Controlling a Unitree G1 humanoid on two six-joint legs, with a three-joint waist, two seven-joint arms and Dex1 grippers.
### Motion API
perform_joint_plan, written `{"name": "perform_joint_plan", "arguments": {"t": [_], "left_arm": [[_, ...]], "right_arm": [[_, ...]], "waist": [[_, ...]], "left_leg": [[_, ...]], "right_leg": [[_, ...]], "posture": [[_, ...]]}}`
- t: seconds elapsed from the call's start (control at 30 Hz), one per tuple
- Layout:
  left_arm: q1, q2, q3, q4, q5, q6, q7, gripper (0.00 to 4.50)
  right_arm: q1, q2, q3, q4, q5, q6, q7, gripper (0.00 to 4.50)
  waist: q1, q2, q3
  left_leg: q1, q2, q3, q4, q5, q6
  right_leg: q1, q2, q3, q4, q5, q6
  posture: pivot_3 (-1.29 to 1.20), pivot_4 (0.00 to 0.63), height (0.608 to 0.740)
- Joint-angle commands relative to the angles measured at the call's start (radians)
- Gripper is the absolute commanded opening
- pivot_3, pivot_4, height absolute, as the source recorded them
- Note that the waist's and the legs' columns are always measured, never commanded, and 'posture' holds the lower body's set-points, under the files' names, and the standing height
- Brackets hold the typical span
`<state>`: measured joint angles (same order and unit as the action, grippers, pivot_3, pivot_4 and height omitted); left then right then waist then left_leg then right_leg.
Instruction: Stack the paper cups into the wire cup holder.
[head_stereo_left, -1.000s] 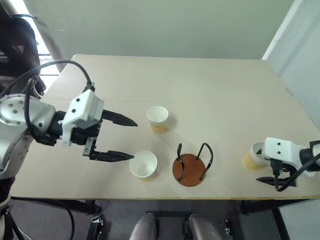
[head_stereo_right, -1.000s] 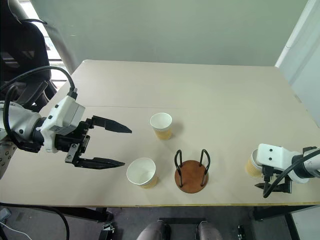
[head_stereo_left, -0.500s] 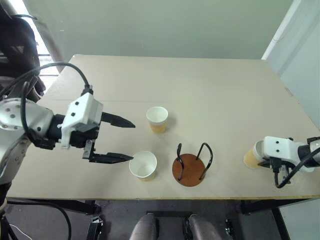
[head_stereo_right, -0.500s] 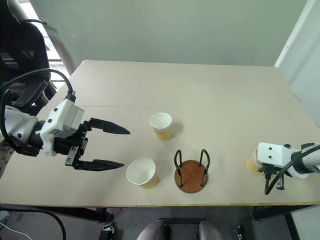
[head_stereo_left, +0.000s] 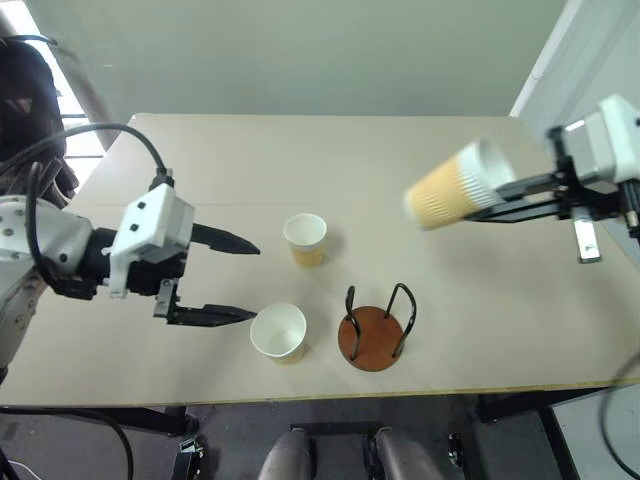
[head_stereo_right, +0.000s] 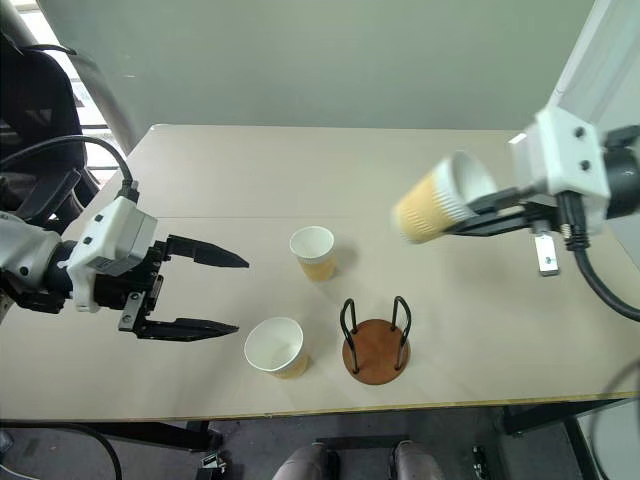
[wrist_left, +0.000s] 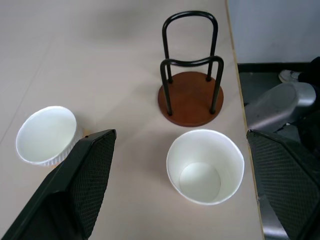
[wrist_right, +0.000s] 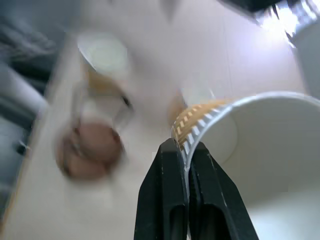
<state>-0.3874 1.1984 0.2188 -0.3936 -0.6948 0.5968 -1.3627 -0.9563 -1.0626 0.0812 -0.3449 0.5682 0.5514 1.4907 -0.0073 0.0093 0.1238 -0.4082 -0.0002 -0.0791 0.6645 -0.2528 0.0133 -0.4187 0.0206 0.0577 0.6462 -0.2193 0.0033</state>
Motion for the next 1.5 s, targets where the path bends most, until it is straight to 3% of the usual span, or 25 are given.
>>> {"name": "perform_joint_plan", "arguments": {"t": [0.03, 0.5, 1.2, 1.3, 1.5], "left_arm": [[-0.008, 0.006, 0.024, -0.012, -0.007, -0.006, 0.007, 4.50], [0.024, 0.013, 0.059, -0.039, -0.039, 0.008, 0.021, 4.50], [0.056, 0.022, 0.089, -0.077, -0.063, 0.032, 0.044, 4.50], [0.055, 0.022, 0.088, -0.076, -0.062, 0.031, 0.045, 4.50], [0.055, 0.025, 0.084, -0.074, -0.062, 0.028, 0.038, 4.50]], "right_arm": [[-0.026, 0.018, 0.040, -0.060, 0.030, 0.029, 0.033, 0.02], [0.046, 0.026, 0.154, -0.096, -0.080, -0.057, 0.120, 0.02], [0.056, 0.077, 0.225, -0.094, -0.183, -0.074, 0.112, 0.02], [0.052, 0.086, 0.230, -0.089, -0.195, -0.072, 0.109, 0.61], [0.047, 0.102, 0.239, -0.075, -0.228, -0.077, 0.101, 2.62]], "waist": [[0.007, 0.000, 0.000], [0.008, 0.000, 0.000], [0.007, 0.000, 0.000], [0.007, 0.000, 0.000], [0.007, 0.000, 0.000]], "left_leg": [[0.000, 0.000, 0.000, 0.000, 0.000, 0.000], [-0.001, 0.000, 0.001, -0.001, -0.001, -0.001], [0.000, 0.000, 0.001, 0.000, 0.000, -0.001], [0.000, 0.000, 0.001, 0.000, 0.000, -0.001], [0.000, 0.000, 0.001, 0.000, 0.000, -0.001]], "right_leg": [[0.000, 0.000, -0.001, 0.000, 0.000, 0.000], [0.000, -0.001, -0.001, 0.000, -0.002, -0.005], [-0.001, 0.000, -0.001, 0.000, 0.000, -0.012], [-0.001, -0.001, -0.001, 0.000, 0.000, -0.012], [-0.001, -0.001, -0.001, 0.000, 0.000, -0.012]], "posture": [[0.00, 0.150, 0.740], [0.00, 0.150, 0.740], [0.00, 0.150, 0.740], [0.00, 0.150, 0.740], [0.00, 0.150, 0.740]]}}
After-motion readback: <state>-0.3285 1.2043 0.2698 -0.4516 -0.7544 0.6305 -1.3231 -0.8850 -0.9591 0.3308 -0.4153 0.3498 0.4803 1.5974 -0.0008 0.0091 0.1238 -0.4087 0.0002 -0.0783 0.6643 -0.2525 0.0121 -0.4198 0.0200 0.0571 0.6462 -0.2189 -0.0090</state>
